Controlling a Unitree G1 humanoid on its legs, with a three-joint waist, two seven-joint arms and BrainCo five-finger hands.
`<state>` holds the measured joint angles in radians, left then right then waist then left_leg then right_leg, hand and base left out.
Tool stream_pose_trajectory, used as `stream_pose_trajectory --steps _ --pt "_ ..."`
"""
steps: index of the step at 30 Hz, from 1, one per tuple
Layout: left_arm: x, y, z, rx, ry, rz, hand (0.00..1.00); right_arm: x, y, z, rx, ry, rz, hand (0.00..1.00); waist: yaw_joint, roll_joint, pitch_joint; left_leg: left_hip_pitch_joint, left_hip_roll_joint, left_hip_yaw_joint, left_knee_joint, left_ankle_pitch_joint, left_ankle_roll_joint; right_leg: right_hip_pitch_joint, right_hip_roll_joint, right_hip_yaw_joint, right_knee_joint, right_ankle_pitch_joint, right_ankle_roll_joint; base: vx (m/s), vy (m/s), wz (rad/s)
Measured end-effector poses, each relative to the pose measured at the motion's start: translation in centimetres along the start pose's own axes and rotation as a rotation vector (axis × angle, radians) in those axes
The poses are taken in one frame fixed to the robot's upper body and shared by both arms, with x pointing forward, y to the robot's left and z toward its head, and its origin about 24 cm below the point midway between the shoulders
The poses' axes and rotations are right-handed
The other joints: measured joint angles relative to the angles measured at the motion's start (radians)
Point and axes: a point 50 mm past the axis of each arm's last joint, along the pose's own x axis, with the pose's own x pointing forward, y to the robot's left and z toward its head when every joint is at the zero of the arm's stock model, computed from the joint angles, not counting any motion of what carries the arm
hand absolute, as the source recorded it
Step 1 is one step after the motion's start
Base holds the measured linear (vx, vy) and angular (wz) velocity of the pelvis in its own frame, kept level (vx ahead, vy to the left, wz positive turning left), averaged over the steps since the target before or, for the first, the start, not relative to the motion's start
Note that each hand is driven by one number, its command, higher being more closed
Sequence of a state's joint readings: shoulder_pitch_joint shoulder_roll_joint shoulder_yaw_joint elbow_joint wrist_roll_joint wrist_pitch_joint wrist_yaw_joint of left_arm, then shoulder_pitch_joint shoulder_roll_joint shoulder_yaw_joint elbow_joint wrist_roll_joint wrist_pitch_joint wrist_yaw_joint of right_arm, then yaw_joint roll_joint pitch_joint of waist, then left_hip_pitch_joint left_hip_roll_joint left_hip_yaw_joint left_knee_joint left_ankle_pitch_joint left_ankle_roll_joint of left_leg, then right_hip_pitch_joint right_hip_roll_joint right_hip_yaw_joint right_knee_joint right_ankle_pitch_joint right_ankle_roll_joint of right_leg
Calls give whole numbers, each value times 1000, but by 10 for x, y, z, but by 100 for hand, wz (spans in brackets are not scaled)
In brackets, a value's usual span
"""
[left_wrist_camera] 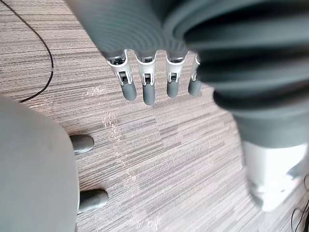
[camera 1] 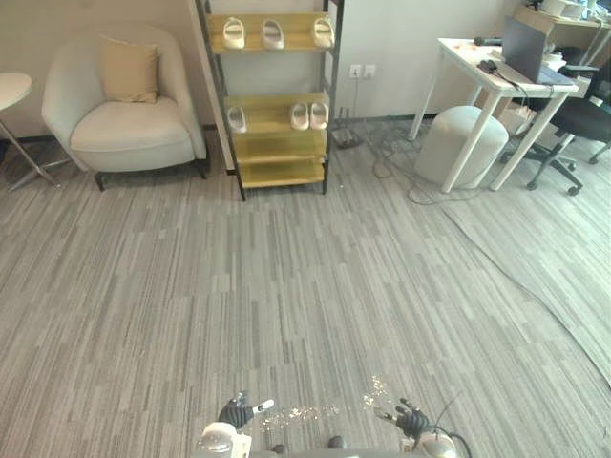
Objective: Organize the slippers on the shoe rack
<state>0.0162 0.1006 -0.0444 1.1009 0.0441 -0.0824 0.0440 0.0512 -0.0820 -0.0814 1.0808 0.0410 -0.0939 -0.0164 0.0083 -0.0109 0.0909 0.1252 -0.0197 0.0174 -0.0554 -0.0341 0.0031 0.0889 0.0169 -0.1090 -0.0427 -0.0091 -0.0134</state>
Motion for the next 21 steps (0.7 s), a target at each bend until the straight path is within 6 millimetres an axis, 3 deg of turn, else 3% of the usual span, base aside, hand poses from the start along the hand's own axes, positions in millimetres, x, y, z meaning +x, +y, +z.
stream_pose_trajectory --steps 21 --pt "-1 -1 -7 -45 24 10 0 -1 -4 -6 71 16 -16 0 -1 6 -10 19 -1 16 -5 0 1 8 -1 18 5 -2 1 -4 -12 -2"
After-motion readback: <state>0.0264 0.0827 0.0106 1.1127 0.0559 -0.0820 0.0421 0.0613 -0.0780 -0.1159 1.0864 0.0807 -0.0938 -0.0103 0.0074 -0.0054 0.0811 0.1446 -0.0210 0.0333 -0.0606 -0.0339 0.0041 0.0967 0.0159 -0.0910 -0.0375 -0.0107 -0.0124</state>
